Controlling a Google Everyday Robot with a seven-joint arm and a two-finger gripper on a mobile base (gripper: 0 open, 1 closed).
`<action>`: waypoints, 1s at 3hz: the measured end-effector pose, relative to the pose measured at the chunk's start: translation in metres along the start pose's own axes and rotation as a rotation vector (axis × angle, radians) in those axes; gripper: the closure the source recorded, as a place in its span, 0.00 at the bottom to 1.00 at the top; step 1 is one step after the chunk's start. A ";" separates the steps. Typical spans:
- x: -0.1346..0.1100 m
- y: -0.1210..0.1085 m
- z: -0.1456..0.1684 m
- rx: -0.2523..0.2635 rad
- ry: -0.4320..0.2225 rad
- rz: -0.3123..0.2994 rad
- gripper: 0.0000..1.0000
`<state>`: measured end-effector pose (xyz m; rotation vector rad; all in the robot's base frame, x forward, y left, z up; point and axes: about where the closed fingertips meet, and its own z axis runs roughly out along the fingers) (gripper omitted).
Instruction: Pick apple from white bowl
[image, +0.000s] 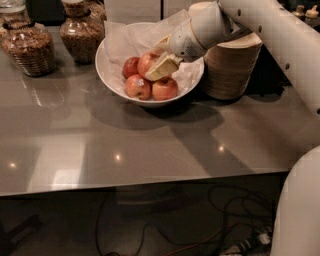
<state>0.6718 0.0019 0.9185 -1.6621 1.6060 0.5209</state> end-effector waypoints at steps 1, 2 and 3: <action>-0.001 0.000 -0.001 0.007 0.003 -0.005 0.89; -0.008 0.000 -0.023 0.043 -0.001 -0.014 1.00; -0.024 0.003 -0.056 0.080 -0.028 -0.042 1.00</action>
Offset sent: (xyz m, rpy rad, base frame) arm -0.0133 -0.0327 0.0477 0.0093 -0.0842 -0.0589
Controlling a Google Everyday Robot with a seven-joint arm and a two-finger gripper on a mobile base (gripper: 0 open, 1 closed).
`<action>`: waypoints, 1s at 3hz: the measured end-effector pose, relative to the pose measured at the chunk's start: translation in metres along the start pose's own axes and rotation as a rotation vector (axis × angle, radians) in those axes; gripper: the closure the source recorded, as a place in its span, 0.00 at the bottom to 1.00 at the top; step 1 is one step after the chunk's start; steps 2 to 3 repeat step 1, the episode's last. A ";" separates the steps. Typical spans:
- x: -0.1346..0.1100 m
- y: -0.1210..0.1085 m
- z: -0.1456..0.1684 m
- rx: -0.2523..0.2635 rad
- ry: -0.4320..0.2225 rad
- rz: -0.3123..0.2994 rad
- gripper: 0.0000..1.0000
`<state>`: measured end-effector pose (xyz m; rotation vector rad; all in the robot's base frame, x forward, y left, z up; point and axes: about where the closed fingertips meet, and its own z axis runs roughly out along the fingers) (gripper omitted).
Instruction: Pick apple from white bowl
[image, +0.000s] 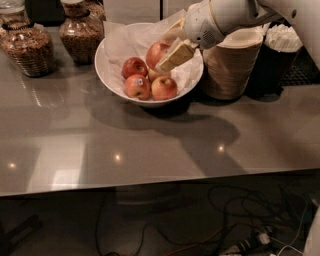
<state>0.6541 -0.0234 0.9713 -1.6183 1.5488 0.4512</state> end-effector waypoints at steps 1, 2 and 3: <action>-0.006 0.025 -0.038 -0.007 -0.012 -0.041 1.00; -0.006 0.025 -0.038 -0.007 -0.012 -0.041 1.00; -0.006 0.025 -0.038 -0.007 -0.012 -0.041 1.00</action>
Offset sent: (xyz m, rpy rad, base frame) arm 0.0000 0.0000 0.0000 0.0000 0.0000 0.0000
